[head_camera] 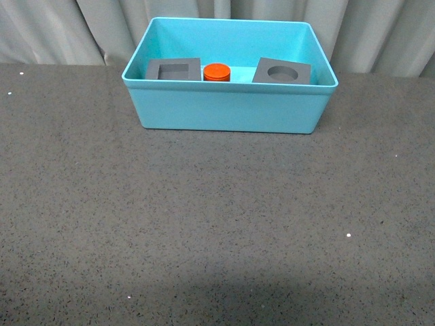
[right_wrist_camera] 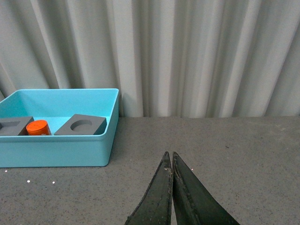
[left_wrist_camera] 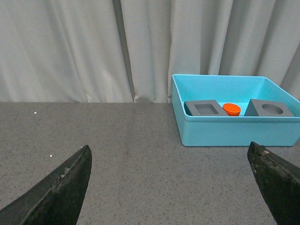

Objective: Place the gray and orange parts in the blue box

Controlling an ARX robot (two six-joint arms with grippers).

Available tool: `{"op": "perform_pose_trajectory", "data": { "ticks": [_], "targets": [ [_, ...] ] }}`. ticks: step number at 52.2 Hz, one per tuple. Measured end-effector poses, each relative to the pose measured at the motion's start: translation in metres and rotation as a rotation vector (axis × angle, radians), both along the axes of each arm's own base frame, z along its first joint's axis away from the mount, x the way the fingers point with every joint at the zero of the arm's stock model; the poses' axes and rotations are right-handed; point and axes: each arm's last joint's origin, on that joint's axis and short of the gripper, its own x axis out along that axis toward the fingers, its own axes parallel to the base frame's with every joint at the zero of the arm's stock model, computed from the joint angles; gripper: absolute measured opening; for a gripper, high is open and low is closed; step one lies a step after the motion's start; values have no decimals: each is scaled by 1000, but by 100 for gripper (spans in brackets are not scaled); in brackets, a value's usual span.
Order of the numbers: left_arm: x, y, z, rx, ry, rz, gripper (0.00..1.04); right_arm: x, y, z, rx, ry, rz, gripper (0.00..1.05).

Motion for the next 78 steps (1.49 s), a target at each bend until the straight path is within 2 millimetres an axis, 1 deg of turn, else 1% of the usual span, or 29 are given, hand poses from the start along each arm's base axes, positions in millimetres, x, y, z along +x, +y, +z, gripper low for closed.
{"op": "perform_pose_trajectory", "data": {
  "ticks": [23, 42, 47, 53, 54, 62, 63, 65, 66, 68, 69, 71, 75, 77, 78],
  "targets": [
    [0, 0, 0, 0, 0, 0, 98, -14, 0, 1, 0, -7, 1, 0],
    [0, 0, 0, 0, 0, 0, 98, -19, 0, 1, 0, -6, 1, 0],
    [0, 0, 0, 0, 0, 0, 98, -26, 0, -4, 0, 29, 3, 0],
    [0, 0, 0, 0, 0, 0, 98, -30, 0, -1, -2, -4, 4, 1],
    [0, 0, 0, 0, 0, 0, 98, -30, 0, -2, -1, -3, 3, 3],
    [0, 0, 0, 0, 0, 0, 98, -30, 0, -2, -1, 0, 3, 27],
    [0, 0, 0, 0, 0, 0, 98, -30, 0, -2, -1, 0, 4, 29],
    [0, 0, 0, 0, 0, 0, 98, -30, 0, -2, -1, 0, 4, 36],
    [0, 0, 0, 0, 0, 0, 98, -30, 0, -2, -1, 0, 4, 38],
    [0, 0, 0, 0, 0, 0, 98, -30, 0, -2, -1, -1, 3, 45],
    [0, 0, 0, 0, 0, 0, 98, -30, 0, -2, -1, -1, 4, 47],
    [0, 0, 0, 0, 0, 0, 98, -30, 0, -2, -1, -1, 4, 56],
    [0, 0, 0, 0, 0, 0, 98, -30, 0, -2, -1, -1, 4, 66],
    [0, 0, 0, 0, 0, 0, 98, -30, 0, -2, -1, -1, 4, 77],
    [0, 0, 0, 0, 0, 0, 98, -30, 0, -2, -1, -1, 4, 81]
  ]
}}
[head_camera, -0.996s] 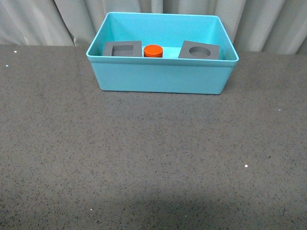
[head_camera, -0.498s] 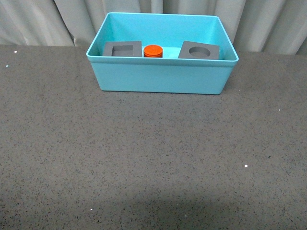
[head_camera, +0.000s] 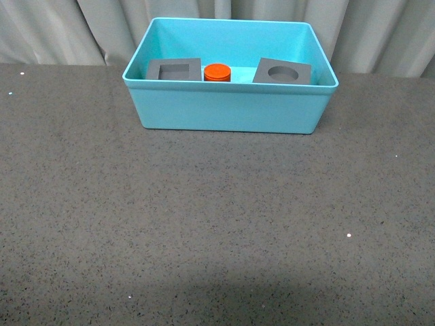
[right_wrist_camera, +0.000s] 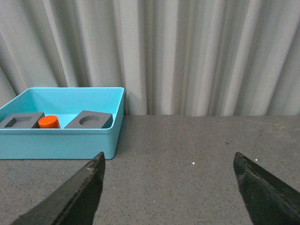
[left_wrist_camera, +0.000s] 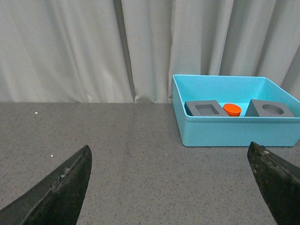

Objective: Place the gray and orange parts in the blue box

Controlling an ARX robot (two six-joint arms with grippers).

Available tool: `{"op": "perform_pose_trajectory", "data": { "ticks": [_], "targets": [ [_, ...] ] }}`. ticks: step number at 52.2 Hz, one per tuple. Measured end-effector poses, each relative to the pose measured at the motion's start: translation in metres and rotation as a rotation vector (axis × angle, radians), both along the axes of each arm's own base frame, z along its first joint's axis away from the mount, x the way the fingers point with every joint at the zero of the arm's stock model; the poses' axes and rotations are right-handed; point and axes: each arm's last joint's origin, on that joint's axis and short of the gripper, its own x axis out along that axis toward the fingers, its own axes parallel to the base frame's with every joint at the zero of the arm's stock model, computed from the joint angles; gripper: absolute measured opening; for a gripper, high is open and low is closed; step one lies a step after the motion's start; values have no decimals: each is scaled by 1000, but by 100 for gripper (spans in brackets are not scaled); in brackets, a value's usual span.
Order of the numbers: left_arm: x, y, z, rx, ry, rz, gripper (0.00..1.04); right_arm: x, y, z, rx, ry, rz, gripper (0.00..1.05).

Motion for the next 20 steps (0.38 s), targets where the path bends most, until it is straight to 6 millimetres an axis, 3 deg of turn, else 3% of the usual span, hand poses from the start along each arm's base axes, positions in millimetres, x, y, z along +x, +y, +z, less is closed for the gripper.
{"op": "perform_pose_trajectory", "data": {
  "ticks": [4, 20],
  "targets": [
    [0, 0, 0, 0, 0, 0, 98, 0, 0, 0, 0, 0, 0, 97],
    [0, 0, 0, 0, 0, 0, 98, 0, 0, 0, 0, 0, 0, 95]
  ]
}}
